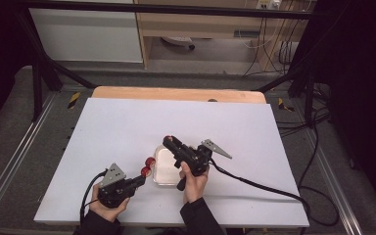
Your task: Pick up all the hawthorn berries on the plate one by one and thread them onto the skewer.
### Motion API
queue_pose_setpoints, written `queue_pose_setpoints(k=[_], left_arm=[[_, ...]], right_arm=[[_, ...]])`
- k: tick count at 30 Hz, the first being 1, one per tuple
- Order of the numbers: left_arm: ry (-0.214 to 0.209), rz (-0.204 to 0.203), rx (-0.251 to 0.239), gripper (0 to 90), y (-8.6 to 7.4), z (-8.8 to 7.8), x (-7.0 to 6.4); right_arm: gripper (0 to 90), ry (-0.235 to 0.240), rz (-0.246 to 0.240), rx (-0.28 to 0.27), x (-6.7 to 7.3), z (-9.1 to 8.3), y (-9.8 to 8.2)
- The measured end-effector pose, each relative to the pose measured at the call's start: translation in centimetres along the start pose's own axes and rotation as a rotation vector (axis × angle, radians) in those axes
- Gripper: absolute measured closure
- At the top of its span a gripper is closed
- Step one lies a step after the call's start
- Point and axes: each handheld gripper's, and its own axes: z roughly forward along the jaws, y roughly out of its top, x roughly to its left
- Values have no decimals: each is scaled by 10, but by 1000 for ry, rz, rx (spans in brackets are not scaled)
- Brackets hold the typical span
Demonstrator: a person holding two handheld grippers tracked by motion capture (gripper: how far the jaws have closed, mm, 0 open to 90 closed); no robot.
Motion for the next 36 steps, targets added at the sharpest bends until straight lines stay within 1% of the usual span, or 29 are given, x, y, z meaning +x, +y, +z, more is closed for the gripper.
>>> queue_pose_setpoints(k=[4,8,14,15,16,18,22,25,26,28,36], left_arm=[[-4,-7,-6,879,1,1,-3],[-10,-14,-12,879,2,3,-6],[-19,-24,-15,879,4,7,-10],[-32,-24,-21,879,4,8,-11],[-37,-24,-18,879,4,9,-12],[-40,-38,-20,879,5,10,-13],[-46,-45,-18,879,5,11,-14],[-51,-60,-18,879,6,12,-14],[-52,-63,-18,879,6,12,-14],[-51,-72,-17,879,6,12,-14],[-56,-82,-17,880,6,13,-15]], right_arm=[[616,1,-2,-30,0,0,-1],[617,10,17,-57,0,0,-3],[617,17,27,-87,1,1,-6],[617,19,30,-88,1,1,-6],[616,19,33,-94,1,1,-6],[617,21,29,-99,1,1,-7],[616,28,27,-100,-1,2,-11],[616,28,22,-102,-1,2,-13],[616,33,15,-112,-2,2,-14],[617,35,17,-113,-2,2,-14],[617,49,15,-125,-1,2,-15]])
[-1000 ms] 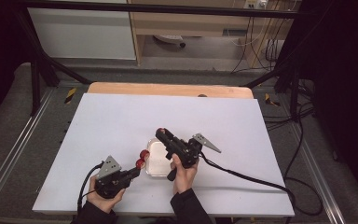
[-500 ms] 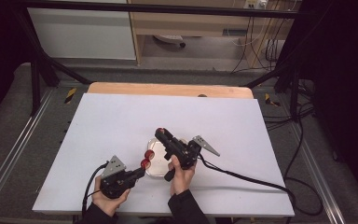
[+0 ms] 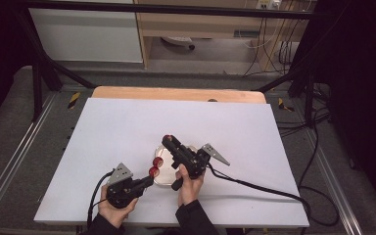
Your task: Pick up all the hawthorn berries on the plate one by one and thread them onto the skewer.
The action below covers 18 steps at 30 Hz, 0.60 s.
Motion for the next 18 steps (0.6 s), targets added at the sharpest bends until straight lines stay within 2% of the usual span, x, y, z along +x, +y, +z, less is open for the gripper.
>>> queue_pose_setpoints(k=[8,18], left_arm=[[0,-22,-5,880,1,1,-1],[34,-62,-13,881,3,2,-4]], right_arm=[[617,0,3,6,-1,0,-4],[618,7,-16,23,3,0,-13]])
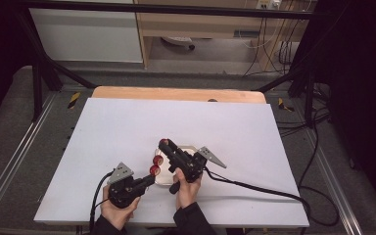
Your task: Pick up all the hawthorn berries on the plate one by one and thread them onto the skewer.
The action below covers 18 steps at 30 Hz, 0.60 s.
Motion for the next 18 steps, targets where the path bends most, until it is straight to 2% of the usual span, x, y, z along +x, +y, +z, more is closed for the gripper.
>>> queue_pose_setpoints(k=[7,13,15,18], left_arm=[[8,-7,-9,880,1,-1,2],[1,-7,0,881,0,1,4],[-4,-8,-2,883,0,1,5],[8,0,-4,883,0,0,8]], right_arm=[[618,6,-9,37,4,2,-10],[611,-7,-27,75,5,0,-9],[587,-10,-50,96,6,0,-5],[490,-23,-103,152,9,-2,3]])
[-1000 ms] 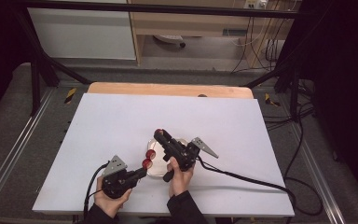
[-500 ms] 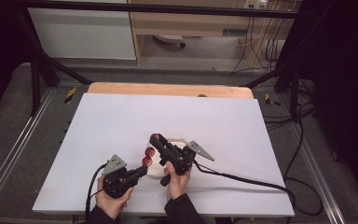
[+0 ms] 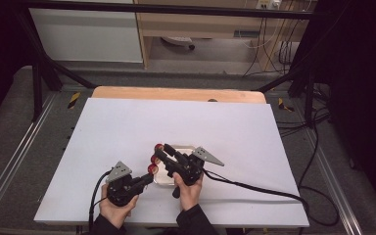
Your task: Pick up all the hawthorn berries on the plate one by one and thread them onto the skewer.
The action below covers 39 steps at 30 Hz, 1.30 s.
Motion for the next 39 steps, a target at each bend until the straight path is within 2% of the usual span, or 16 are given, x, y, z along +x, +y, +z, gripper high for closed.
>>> queue_pose_setpoints(k=[1,2,4,5,6,7,14,18,25,29,36,39], left_arm=[[-1,-1,7,883,0,0,1],[6,10,7,883,0,0,2],[13,15,9,883,-1,0,4],[13,16,10,883,-1,0,4],[14,22,12,883,-1,0,5],[17,28,13,883,-1,0,6],[19,72,28,882,-2,-1,9],[11,88,42,882,-1,-1,11],[-5,107,65,881,2,-2,15],[-13,113,87,880,7,-2,15],[-20,104,105,879,21,2,15],[-5,110,121,879,29,8,13]], right_arm=[[425,-16,-41,37,1,-3,6],[425,-16,-41,37,1,-3,6],[364,-31,-79,65,0,-7,12],[329,-46,-97,87,0,-8,15],[258,-67,-125,132,-4,-12,21],[258,-67,-125,132,-4,-12,21],[111,-138,-232,292,-25,-28,32],[69,-163,-266,362,-37,-41,37],[18,-202,-296,507,-62,-63,47],[10,-221,-324,545,-73,-80,51],[9,-222,-378,587,-91,-109,52],[12,-233,-381,594,-96,-119,52]])
